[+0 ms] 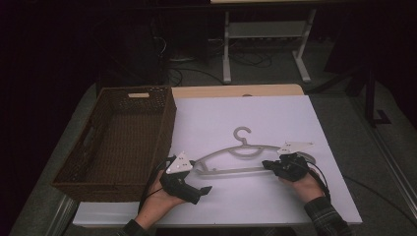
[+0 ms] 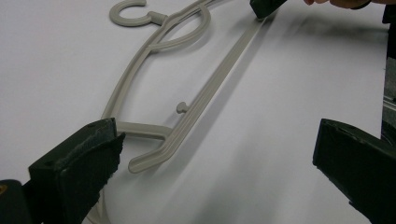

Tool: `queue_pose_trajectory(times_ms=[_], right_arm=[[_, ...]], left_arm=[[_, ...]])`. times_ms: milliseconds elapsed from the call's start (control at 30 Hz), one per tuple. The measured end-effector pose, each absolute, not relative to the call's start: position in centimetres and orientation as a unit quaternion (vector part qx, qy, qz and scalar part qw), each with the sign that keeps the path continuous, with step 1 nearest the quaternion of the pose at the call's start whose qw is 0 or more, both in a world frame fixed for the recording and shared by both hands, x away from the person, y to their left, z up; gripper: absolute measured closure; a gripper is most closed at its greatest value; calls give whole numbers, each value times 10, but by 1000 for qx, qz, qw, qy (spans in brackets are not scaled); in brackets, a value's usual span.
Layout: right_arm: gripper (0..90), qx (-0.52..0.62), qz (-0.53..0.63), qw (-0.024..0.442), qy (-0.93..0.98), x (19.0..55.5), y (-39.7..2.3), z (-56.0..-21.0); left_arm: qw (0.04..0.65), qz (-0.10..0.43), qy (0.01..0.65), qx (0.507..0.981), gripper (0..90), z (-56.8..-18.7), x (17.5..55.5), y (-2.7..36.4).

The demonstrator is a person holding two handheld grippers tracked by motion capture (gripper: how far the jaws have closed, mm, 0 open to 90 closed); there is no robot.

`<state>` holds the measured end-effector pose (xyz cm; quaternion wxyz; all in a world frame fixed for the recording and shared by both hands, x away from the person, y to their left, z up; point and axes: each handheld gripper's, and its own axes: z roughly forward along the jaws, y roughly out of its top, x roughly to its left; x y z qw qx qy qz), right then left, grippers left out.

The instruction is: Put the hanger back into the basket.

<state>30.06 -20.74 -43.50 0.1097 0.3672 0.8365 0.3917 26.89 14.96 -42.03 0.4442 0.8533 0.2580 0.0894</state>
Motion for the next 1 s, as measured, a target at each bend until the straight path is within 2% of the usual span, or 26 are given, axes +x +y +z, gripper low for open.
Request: queue_pose_trajectory(times_ms=[1000], right_arm=[[900,373,355,90,853,303,-203,-446]], left_arm=[[441,99,262,853,2,-416,278,140]])
